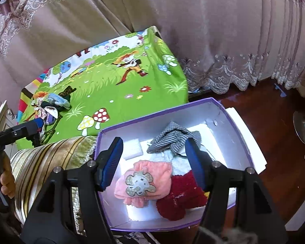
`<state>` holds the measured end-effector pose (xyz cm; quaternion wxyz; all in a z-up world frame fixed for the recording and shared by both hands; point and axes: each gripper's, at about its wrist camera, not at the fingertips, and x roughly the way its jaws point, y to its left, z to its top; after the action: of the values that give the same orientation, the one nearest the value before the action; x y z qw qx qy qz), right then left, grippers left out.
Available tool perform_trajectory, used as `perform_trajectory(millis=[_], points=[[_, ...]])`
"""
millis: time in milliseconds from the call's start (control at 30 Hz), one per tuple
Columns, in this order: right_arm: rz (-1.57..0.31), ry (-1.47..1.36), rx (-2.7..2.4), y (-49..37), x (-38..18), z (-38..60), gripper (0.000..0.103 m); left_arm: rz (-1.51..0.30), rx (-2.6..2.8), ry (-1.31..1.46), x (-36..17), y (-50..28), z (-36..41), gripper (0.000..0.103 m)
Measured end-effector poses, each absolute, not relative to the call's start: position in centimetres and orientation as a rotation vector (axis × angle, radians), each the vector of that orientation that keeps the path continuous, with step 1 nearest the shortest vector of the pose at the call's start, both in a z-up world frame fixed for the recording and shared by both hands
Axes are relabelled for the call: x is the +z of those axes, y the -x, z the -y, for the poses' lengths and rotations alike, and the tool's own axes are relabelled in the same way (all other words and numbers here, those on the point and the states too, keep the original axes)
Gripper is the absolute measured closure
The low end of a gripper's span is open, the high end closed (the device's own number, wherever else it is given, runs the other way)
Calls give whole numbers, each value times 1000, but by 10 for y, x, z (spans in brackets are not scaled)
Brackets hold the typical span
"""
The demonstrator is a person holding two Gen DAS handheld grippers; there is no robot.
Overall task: Organize soft objects
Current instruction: 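Carry the pink cloth and red glove to the box and open both tools, then move both open tools back over the pile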
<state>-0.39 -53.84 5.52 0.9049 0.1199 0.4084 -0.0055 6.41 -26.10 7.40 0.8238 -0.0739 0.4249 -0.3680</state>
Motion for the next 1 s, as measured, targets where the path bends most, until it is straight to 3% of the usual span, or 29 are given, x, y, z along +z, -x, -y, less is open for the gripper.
perform_trajectory(millis=[200, 1000], points=[[-854, -200, 30, -6, 57, 512, 36, -903, -693, 88, 62, -61, 228, 49], [-937, -107, 274, -54, 44, 397, 32, -988, -288, 293, 24, -67, 14, 49]])
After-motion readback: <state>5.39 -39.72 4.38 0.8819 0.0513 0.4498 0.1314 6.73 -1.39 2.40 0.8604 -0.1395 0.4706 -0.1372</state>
